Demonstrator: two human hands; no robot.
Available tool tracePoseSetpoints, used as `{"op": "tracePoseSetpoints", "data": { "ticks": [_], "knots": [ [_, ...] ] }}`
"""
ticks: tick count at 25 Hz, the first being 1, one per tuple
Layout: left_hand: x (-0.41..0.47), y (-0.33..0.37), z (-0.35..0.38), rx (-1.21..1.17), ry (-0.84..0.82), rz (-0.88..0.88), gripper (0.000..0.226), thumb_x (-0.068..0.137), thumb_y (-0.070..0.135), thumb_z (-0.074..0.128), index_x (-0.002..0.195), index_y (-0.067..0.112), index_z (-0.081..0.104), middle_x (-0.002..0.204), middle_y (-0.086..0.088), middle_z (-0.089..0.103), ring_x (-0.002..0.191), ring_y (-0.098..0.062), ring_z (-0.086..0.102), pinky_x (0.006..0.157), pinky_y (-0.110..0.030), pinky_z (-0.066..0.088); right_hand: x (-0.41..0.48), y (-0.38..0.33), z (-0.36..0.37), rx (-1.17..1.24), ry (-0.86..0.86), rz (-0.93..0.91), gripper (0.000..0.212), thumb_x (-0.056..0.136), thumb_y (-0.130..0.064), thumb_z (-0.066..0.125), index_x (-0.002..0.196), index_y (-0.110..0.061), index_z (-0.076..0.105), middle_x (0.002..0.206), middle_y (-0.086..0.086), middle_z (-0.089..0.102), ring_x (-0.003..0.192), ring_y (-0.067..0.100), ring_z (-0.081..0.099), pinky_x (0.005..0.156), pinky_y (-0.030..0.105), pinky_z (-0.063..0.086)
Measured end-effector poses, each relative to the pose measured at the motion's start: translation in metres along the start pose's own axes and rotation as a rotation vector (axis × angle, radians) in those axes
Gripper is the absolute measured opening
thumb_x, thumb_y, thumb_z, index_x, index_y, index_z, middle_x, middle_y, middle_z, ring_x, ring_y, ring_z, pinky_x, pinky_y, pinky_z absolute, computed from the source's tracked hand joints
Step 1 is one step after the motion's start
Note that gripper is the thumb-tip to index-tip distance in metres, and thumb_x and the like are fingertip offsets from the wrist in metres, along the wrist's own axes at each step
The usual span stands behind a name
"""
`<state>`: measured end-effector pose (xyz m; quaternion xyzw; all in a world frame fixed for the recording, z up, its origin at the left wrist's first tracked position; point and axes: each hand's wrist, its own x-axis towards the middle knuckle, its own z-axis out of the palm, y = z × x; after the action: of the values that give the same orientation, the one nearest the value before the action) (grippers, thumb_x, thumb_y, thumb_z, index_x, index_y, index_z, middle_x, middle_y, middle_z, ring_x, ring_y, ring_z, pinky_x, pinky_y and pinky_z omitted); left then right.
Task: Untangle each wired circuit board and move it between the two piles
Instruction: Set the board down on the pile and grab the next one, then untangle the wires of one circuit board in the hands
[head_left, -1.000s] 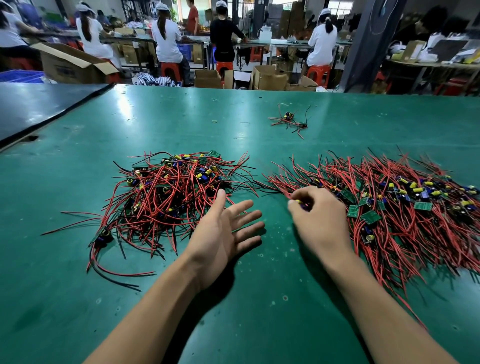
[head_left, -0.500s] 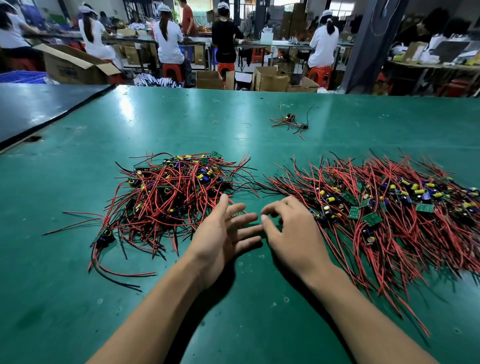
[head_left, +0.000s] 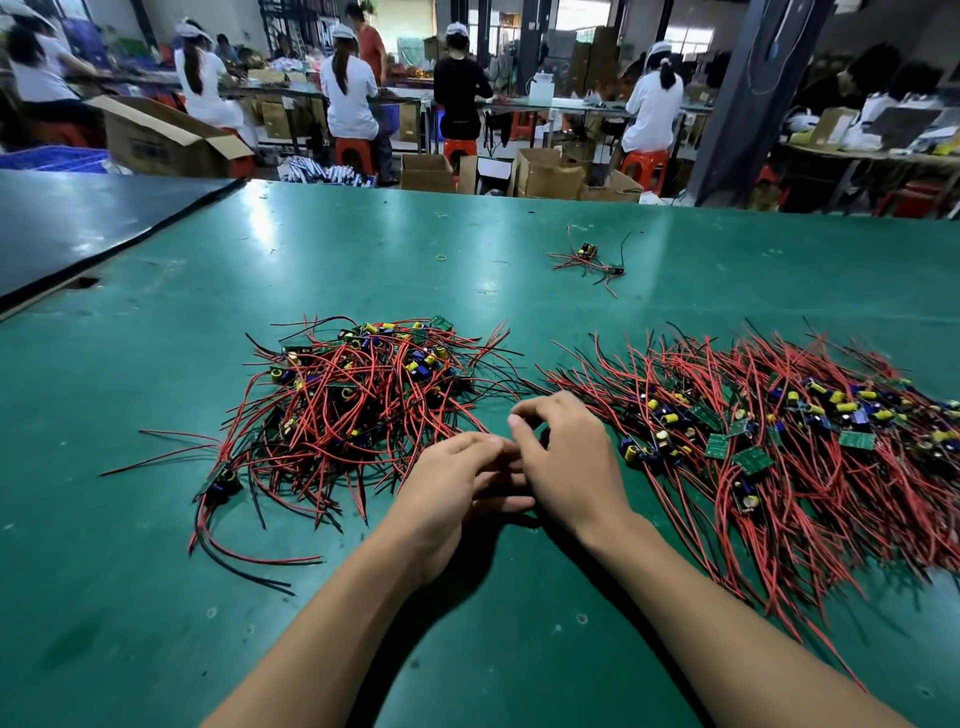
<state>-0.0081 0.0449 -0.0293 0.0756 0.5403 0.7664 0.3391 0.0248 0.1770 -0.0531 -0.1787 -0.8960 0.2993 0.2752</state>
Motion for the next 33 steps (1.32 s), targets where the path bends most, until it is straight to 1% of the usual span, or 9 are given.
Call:
{"op": "tracePoseSetpoints", "data": {
  "ticks": [4, 7, 9, 13, 19, 23, 26, 29, 33],
  "knots": [
    [0.0, 0.0, 0.003, -0.045, 0.079, 0.071, 0.007, 0.099, 0.003, 0.048, 0.097, 0.002, 0.054, 0.089, -0.018, 0.06, 0.076, -0.023, 0.063, 0.057, -0.034, 0.06, 0.039, -0.011, 0.018, 0.008, -0.087, -0.05, 0.023, 0.096, -0.022, 0.064, 0.117, -0.017, 0.071, 0.119, -0.001, 0.062, 0.111, 0.019, 0.059, 0.096, 0.033, 0.046],
    [0.002, -0.005, 0.001, -0.003, 0.08, 0.118, 0.008, 0.098, 0.0, 0.048, 0.099, 0.0, 0.056, 0.101, -0.025, 0.059, 0.089, -0.026, 0.06, 0.068, -0.04, 0.06, 0.069, -0.017, 0.032, -0.118, -0.284, -0.054, 0.038, 0.1, -0.018, 0.056, 0.138, -0.019, 0.06, 0.145, 0.002, 0.055, 0.132, 0.023, 0.051, 0.109, 0.037, 0.041],
    [0.002, -0.006, -0.001, 0.077, 0.077, 0.141, 0.01, 0.098, 0.001, 0.05, 0.104, 0.0, 0.057, 0.11, -0.027, 0.057, 0.097, -0.028, 0.062, 0.074, -0.044, 0.061, 0.082, -0.021, 0.036, -0.195, -0.362, -0.045, 0.042, 0.099, -0.022, 0.056, 0.142, -0.022, 0.056, 0.147, 0.004, 0.055, 0.134, 0.026, 0.051, 0.109, 0.04, 0.043],
    [0.005, -0.006, -0.004, 0.068, 0.063, 0.164, 0.011, 0.097, 0.0, 0.05, 0.107, 0.003, 0.052, 0.11, -0.023, 0.057, 0.101, -0.026, 0.062, 0.072, -0.046, 0.061, 0.092, -0.03, 0.043, -0.351, -0.417, -0.06, 0.04, 0.096, -0.036, 0.062, 0.133, -0.023, 0.06, 0.127, 0.01, 0.054, 0.121, 0.033, 0.057, 0.096, 0.039, 0.049],
    [0.005, -0.01, -0.005, 0.141, 0.042, 0.183, 0.007, 0.095, -0.002, 0.052, 0.098, 0.0, 0.058, 0.102, -0.022, 0.058, 0.097, -0.026, 0.061, 0.072, -0.045, 0.061, 0.089, -0.034, 0.03, -0.394, -0.234, -0.014, 0.033, 0.086, -0.051, 0.069, 0.103, -0.023, 0.07, 0.11, 0.006, 0.061, 0.102, 0.03, 0.063, 0.078, 0.035, 0.045],
    [0.003, -0.01, -0.005, 0.177, 0.027, 0.191, 0.01, 0.095, -0.003, 0.053, 0.092, -0.002, 0.062, 0.097, -0.022, 0.06, 0.092, -0.025, 0.061, 0.072, -0.04, 0.062, 0.09, -0.037, 0.008, -0.181, -0.288, 0.009, 0.027, 0.079, -0.039, 0.082, 0.083, -0.024, 0.061, 0.095, 0.008, 0.07, 0.093, 0.029, 0.064, 0.08, 0.037, 0.053],
    [0.002, -0.01, -0.004, 0.19, 0.028, 0.19, 0.012, 0.095, -0.003, 0.053, 0.09, 0.0, 0.063, 0.094, -0.021, 0.061, 0.093, -0.025, 0.062, 0.075, -0.042, 0.061, 0.087, -0.041, -0.011, 0.0, -0.132, -0.002, 0.018, 0.083, -0.031, 0.08, 0.081, -0.021, 0.065, 0.084, 0.005, 0.071, 0.081, 0.022, 0.064, 0.075, 0.031, 0.051],
    [0.001, -0.01, -0.003, 0.197, 0.026, 0.175, 0.01, 0.095, -0.003, 0.052, 0.095, -0.004, 0.062, 0.095, -0.023, 0.061, 0.093, -0.026, 0.063, 0.076, -0.04, 0.061, 0.08, -0.052, -0.036, 0.529, 0.026, 0.063, 0.012, 0.093, -0.027, 0.072, 0.085, -0.02, 0.068, 0.08, 0.003, 0.073, 0.064, 0.013, 0.062, 0.062, 0.03, 0.05],
    [-0.001, -0.008, -0.001, 0.205, 0.018, 0.168, 0.013, 0.098, -0.001, 0.048, 0.101, -0.004, 0.06, 0.096, -0.022, 0.063, 0.086, -0.026, 0.067, 0.07, -0.039, 0.06, 0.059, -0.063, -0.061, 1.171, -0.21, 0.21, 0.022, 0.103, -0.027, 0.054, 0.091, -0.016, 0.07, 0.089, 0.002, 0.077, 0.054, 0.007, 0.055, 0.05, 0.017, 0.043]
  ]
}}
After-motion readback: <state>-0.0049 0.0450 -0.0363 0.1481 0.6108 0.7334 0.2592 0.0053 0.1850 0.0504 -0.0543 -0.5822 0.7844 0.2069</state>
